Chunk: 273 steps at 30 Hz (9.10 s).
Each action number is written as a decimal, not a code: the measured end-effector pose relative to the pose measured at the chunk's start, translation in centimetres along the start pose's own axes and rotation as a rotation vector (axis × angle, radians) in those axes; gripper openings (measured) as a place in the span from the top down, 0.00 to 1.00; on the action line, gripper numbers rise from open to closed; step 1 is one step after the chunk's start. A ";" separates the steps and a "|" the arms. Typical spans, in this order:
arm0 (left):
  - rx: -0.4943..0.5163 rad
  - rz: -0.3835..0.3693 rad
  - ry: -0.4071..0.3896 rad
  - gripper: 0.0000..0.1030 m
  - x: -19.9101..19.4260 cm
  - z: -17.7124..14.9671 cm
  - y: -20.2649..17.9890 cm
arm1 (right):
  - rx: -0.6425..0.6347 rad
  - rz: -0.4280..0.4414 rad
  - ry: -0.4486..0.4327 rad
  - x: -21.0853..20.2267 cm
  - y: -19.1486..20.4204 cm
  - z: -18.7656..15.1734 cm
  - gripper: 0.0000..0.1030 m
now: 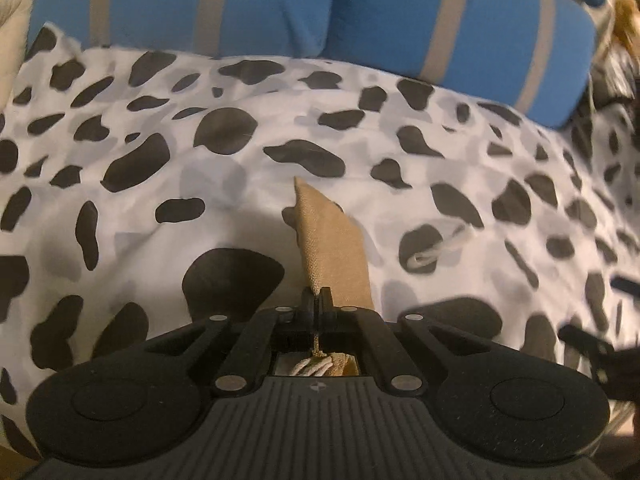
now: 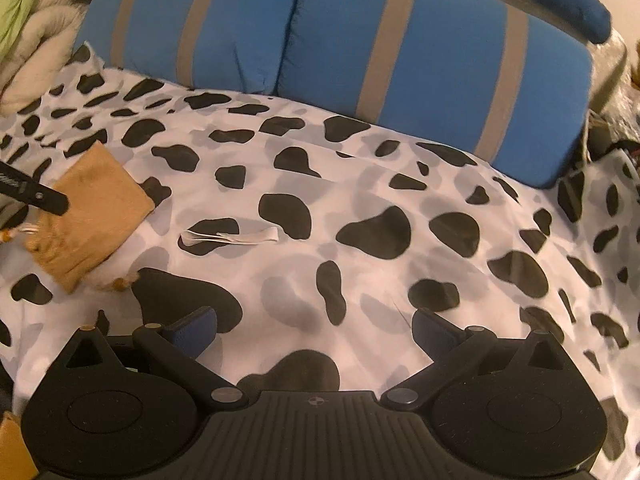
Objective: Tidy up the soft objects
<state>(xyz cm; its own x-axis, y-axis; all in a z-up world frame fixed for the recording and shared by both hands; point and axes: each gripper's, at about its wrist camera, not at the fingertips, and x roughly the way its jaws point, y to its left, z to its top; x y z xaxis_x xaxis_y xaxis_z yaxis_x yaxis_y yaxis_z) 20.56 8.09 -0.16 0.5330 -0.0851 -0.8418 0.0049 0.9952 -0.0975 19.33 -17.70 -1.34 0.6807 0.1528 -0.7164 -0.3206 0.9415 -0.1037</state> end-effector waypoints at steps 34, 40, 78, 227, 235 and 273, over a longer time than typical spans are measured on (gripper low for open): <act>0.010 -0.012 0.031 0.98 0.5 1.4 0.0 | -0.444 0.081 -0.044 11.2 8.9 3.7 0.71; 0.012 -0.016 0.029 0.98 0.6 1.4 -0.2 | -0.443 0.074 -0.035 11.0 8.8 3.5 0.95; 0.047 -0.159 -0.197 0.98 -4.2 -1.1 -6.4 | -0.005 0.016 -0.167 -5.3 -1.2 -0.4 0.96; 0.036 0.080 0.378 0.00 -7.5 -17.7 -9.2 | 0.222 -0.019 0.588 -13.0 5.3 -14.2 0.00; 0.054 0.096 0.389 0.00 -7.3 -17.9 -9.4 | 0.213 -0.021 0.594 -12.8 5.5 -14.3 0.00; 0.071 0.096 0.392 0.00 -7.1 -18.0 -9.6 | 0.211 -0.021 0.591 -12.7 5.6 -14.2 0.00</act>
<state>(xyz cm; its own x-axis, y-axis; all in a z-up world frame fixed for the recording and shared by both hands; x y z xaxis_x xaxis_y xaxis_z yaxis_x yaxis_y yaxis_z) 1.48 -1.74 -2.75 0.1714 0.0102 -0.9852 0.0368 0.9992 0.0167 -0.46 -18.62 -2.67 0.1866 -0.0019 -0.9824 -0.1332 0.9907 -0.0272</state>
